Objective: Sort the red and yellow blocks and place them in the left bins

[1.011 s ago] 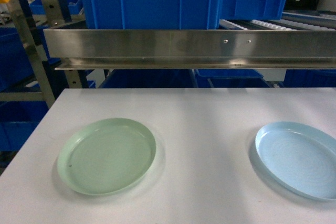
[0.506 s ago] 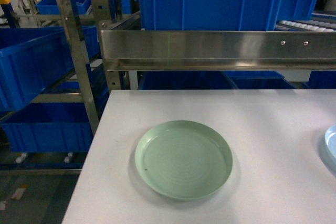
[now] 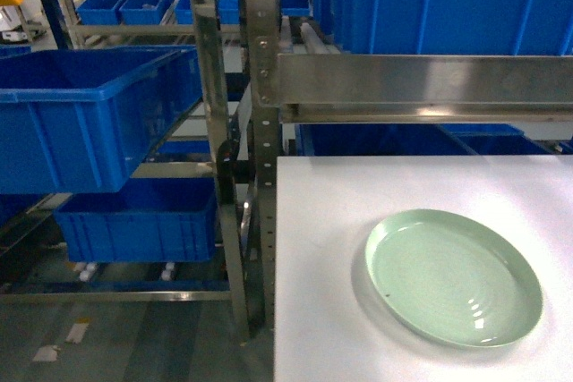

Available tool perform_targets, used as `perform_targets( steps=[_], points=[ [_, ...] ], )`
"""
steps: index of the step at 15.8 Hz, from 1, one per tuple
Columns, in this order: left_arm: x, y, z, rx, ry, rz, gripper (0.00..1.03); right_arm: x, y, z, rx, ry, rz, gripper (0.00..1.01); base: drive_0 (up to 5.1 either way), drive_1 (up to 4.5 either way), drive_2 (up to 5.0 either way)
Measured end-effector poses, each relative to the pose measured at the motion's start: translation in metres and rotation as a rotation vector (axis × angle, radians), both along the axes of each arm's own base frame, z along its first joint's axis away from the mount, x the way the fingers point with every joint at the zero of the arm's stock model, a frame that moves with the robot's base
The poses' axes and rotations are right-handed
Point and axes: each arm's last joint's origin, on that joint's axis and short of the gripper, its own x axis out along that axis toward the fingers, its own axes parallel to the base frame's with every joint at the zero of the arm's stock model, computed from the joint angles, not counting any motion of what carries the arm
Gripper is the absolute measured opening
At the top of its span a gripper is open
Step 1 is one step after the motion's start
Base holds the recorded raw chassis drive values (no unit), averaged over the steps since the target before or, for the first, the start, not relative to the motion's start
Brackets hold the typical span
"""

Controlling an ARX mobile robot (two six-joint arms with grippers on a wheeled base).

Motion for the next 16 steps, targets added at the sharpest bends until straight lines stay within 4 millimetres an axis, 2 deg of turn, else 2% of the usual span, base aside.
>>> perform_targets(
  steps=[16],
  points=[
    [0.0000, 0.0006, -0.0002, 0.001, 0.001, 0.005, 0.27, 0.0000, 0.0001, -0.0001, 0.000, 0.001, 0.003, 0.27, -5.0, 2.39, 2.4]
  ],
)
